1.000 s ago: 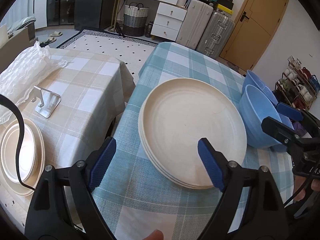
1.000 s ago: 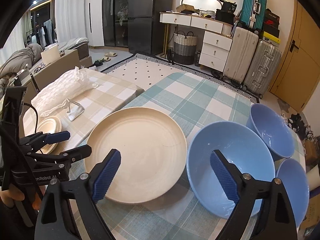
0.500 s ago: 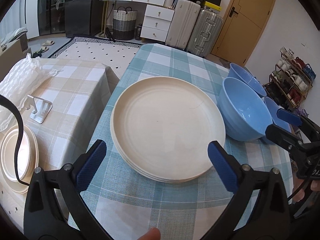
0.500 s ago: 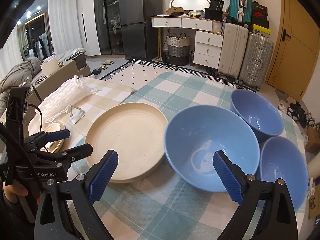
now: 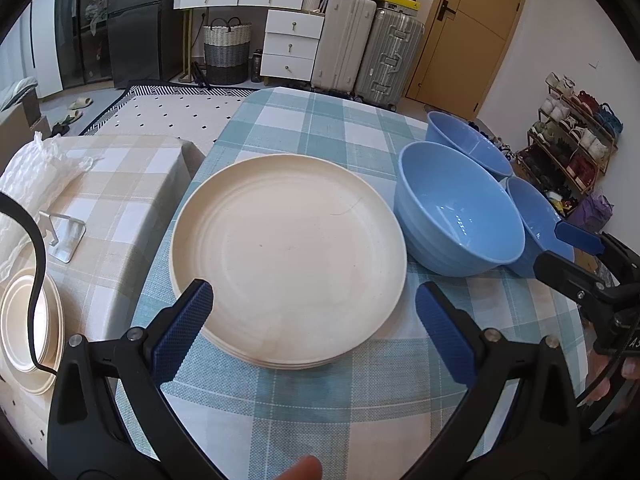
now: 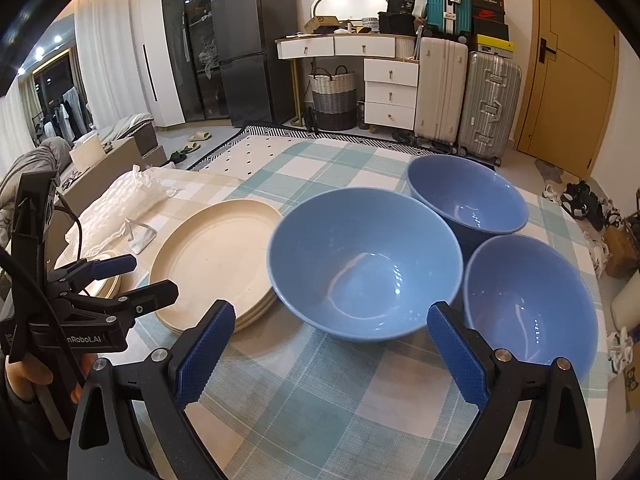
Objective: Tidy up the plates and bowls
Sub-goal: 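Pull both tools back from the plate stack toward the blue bowls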
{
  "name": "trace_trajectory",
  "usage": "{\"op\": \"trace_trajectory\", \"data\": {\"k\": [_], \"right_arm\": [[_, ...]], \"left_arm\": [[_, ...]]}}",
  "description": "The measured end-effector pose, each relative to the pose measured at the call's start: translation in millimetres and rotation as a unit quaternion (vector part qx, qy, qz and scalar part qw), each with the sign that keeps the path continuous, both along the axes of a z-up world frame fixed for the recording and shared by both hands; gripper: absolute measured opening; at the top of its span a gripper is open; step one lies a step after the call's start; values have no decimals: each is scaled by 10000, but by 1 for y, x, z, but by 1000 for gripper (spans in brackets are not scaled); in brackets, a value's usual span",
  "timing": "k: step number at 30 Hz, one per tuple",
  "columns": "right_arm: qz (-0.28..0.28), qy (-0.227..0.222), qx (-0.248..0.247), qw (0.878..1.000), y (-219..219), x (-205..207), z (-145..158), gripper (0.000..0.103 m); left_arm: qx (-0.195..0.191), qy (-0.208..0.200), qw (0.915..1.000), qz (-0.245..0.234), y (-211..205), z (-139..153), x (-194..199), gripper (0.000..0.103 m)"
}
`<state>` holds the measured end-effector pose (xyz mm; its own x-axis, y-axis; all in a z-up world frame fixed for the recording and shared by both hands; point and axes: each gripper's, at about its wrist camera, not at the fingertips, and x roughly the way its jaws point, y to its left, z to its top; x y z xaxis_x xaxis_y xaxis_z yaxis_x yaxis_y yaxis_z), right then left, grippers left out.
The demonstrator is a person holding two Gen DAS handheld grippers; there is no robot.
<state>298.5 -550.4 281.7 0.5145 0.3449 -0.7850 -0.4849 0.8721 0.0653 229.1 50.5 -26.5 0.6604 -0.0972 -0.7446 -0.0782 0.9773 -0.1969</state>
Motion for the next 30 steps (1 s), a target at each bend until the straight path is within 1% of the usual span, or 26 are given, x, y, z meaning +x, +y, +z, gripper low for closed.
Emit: {"op": "trace_trajectory", "data": {"k": [16,30], "right_arm": [[-450,-14,114,9989,-55,-6,-3,98],[-798,-30,253,9965,-101,-10,-6,98]], "left_arm": [[265,-85,9993,-259,-40,12,5,101],[380,-153,9983,-407,-70,20,7,101]]}}
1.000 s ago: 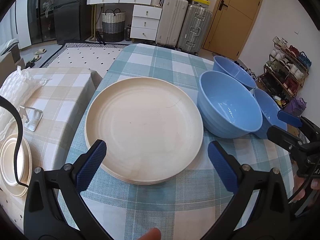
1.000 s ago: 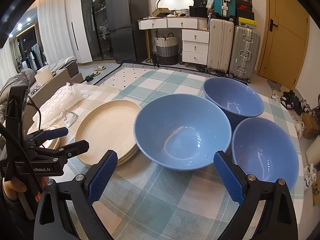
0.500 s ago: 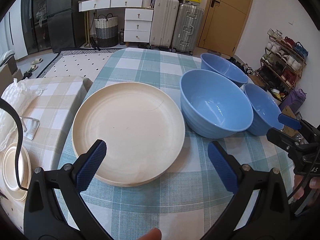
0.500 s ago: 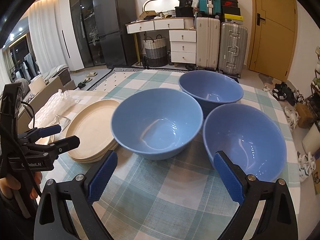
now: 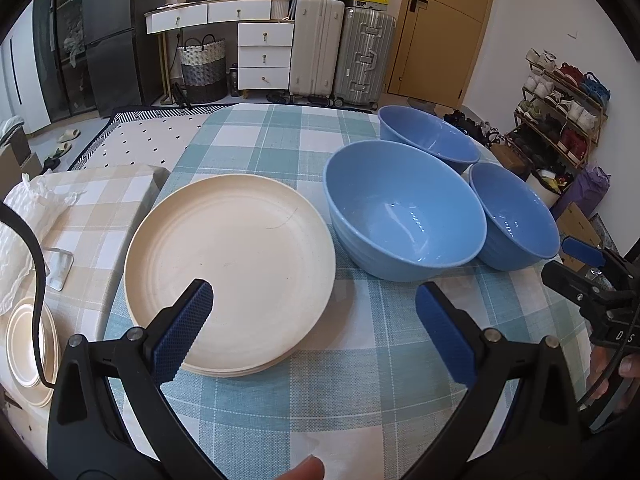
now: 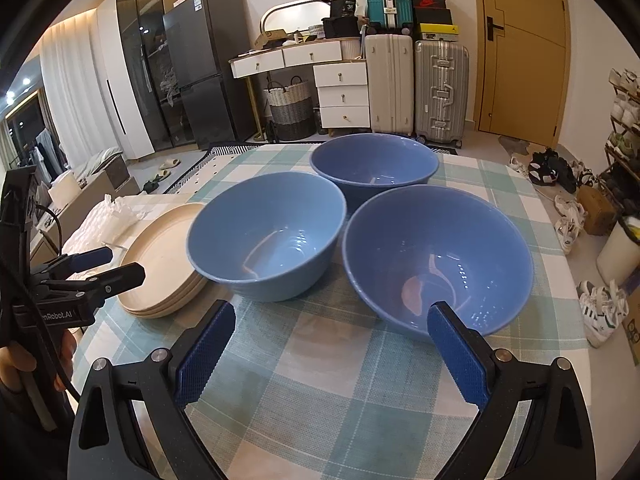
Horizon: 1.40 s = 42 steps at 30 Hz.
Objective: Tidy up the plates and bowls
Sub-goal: 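Pull both tools back from the plate stack toward the blue bowls, then move both tools to the rim of the largest blue bowl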
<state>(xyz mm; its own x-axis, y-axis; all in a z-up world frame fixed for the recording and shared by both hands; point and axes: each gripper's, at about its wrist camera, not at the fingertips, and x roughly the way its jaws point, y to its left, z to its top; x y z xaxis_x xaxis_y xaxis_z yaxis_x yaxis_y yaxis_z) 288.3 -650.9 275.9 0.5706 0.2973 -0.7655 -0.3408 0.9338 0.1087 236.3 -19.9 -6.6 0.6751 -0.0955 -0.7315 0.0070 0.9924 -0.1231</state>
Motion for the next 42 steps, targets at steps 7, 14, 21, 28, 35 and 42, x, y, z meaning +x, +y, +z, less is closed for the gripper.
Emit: {"op": "trace_trajectory", "data": {"k": [7,14,21,28,35,42], "right_arm": [[-141,-17,75,9999,-19,-3,1,98],[-326,-32,390,9987,-46,-7,3,98],[-609,-185,592,9962,-80,-11,13,98],[-751,-346,721,9940,-107,-16,26,98],[-596,-432,741,9945,-108,-20,36,98],[-488,-498,699,9951,-108,-32,47,98]], "left_arm": [[56,-19,10000,-77,-16,4,5,101],[133,-26,9998,-145,-34,9,8,101],[260,-131,9994,-163,-53,19,6,101],[506,-415,9978,122,-54,33,-14,101],[662,-625,9951,392,-54,54,-49,101],[707,-727,9940,413,-76,73,-72,101]]}}
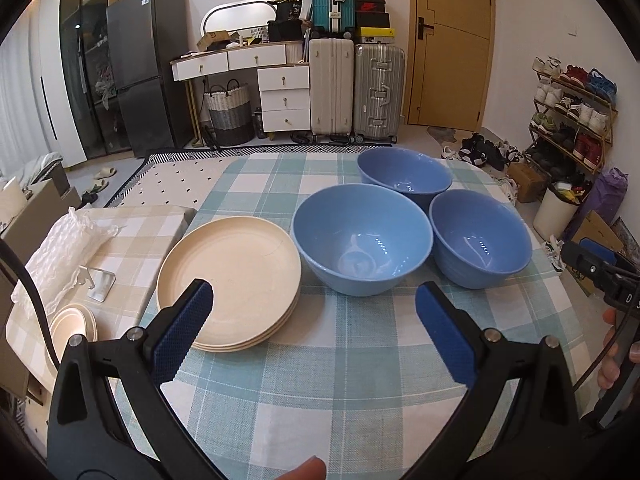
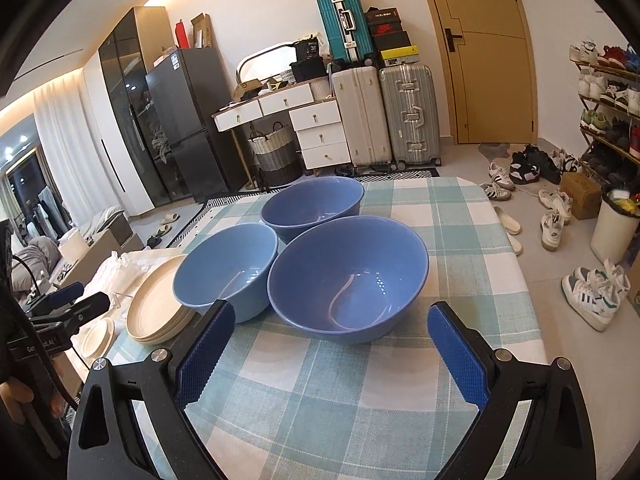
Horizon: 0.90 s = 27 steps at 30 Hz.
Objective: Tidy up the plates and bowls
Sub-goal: 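Move both tools to the rim of the largest blue bowl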
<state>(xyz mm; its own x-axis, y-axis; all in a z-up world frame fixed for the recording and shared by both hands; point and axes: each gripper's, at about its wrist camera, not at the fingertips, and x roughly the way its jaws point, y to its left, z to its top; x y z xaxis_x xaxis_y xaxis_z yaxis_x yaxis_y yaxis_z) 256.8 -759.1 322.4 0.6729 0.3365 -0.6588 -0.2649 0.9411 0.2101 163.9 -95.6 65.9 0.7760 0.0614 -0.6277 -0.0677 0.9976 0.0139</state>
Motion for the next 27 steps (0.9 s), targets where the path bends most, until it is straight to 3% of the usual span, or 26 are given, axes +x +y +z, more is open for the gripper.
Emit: {"op": "trace_trajectory", "data": {"k": [10,13,27], "right_arm": [[-203,-236,71,9995,-17,-16,24,98],[-249,-237,19,9994,-18,-17,27,98],[-30,47,-228,9997,5,8,14,98]], "left_arm": [[273,-406,9988,95,-22,33,-27,101],[314,-350,9989,7,-29,39,-27,101],[349,-16,9993,-163,-23,16,32,101]]}}
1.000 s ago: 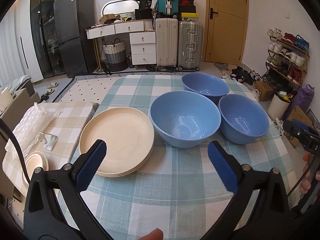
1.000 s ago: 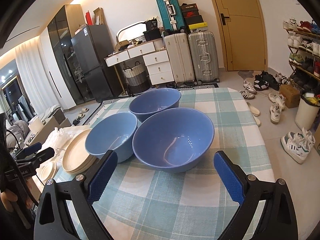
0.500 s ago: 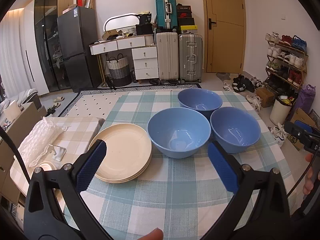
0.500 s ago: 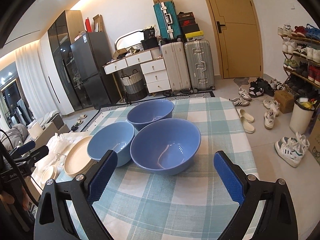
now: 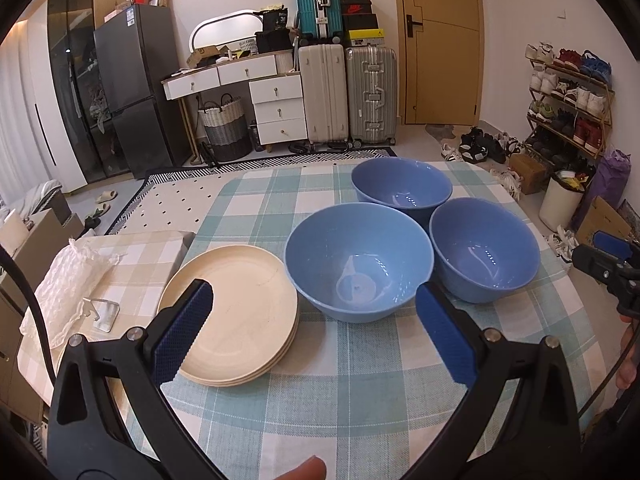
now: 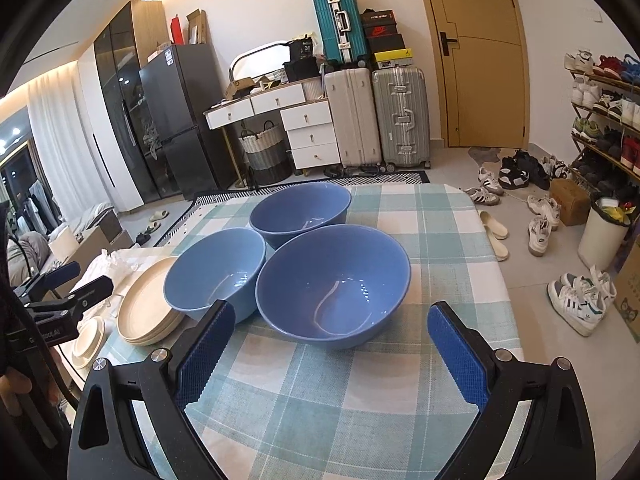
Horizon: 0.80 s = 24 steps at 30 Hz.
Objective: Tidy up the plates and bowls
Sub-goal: 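Move both tools to the rim of the largest blue bowl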
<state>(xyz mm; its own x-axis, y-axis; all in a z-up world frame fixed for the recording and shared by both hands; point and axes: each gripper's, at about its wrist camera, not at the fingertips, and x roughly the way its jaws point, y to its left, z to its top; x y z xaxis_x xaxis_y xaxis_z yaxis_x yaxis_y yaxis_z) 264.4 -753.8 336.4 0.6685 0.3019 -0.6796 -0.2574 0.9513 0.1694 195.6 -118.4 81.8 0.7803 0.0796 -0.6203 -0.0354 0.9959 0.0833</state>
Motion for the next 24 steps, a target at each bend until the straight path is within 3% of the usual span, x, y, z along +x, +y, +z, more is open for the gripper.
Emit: {"op": "trace_trajectory", "data": {"k": [15,24], "right_arm": [[395,266,16,9989,48,55,-17,98],[713,363,-66,9968,73,88,-25,98]], "left_arm": [[-272,477,9984,-132,33,-34,86,101],[-362,694,9969,-69,46,-54,117,101]]}}
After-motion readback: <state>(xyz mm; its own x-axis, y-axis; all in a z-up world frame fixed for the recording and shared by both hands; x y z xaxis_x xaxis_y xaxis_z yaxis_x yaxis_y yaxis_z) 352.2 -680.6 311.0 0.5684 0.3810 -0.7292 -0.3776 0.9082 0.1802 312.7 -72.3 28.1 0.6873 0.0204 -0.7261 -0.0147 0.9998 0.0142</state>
